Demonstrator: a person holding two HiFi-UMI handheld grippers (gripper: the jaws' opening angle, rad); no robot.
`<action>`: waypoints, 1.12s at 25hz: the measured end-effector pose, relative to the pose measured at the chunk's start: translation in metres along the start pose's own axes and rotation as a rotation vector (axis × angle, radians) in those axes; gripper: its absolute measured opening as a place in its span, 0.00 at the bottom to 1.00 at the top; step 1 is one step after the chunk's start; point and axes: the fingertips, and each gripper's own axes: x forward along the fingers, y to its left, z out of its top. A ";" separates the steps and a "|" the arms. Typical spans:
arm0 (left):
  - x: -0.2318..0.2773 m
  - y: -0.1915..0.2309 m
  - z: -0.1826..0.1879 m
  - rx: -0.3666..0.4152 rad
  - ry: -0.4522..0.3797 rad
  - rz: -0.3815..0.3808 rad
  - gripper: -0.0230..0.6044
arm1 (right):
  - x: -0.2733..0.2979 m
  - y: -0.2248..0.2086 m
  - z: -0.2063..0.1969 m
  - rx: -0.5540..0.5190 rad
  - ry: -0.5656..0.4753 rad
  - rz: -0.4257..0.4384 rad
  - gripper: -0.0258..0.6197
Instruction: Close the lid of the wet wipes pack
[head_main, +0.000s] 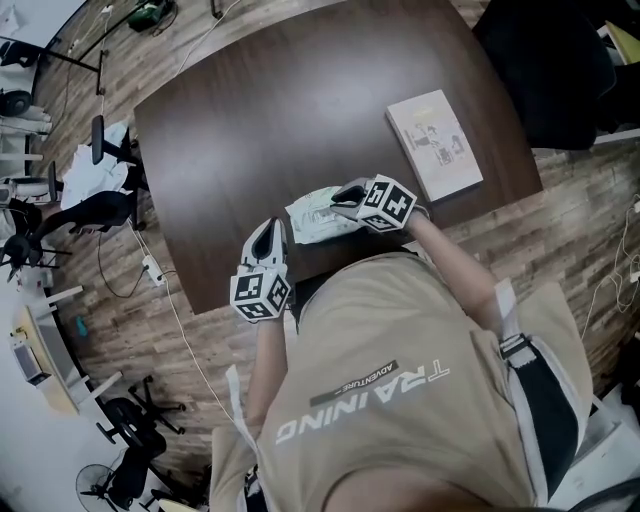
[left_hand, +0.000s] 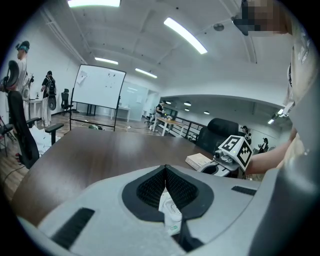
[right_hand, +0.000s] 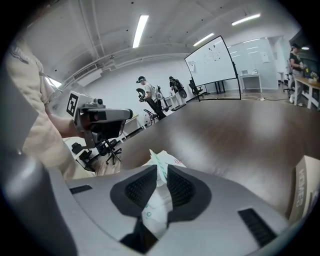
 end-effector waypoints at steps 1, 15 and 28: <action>0.000 0.000 0.001 0.003 -0.003 0.000 0.04 | 0.001 0.001 -0.001 0.000 0.004 0.004 0.12; 0.000 0.004 -0.006 0.008 0.029 -0.002 0.04 | 0.009 0.018 -0.028 -0.049 0.096 0.055 0.12; 0.007 0.010 -0.023 -0.020 0.044 -0.044 0.04 | 0.022 0.012 -0.045 -0.136 0.212 -0.065 0.08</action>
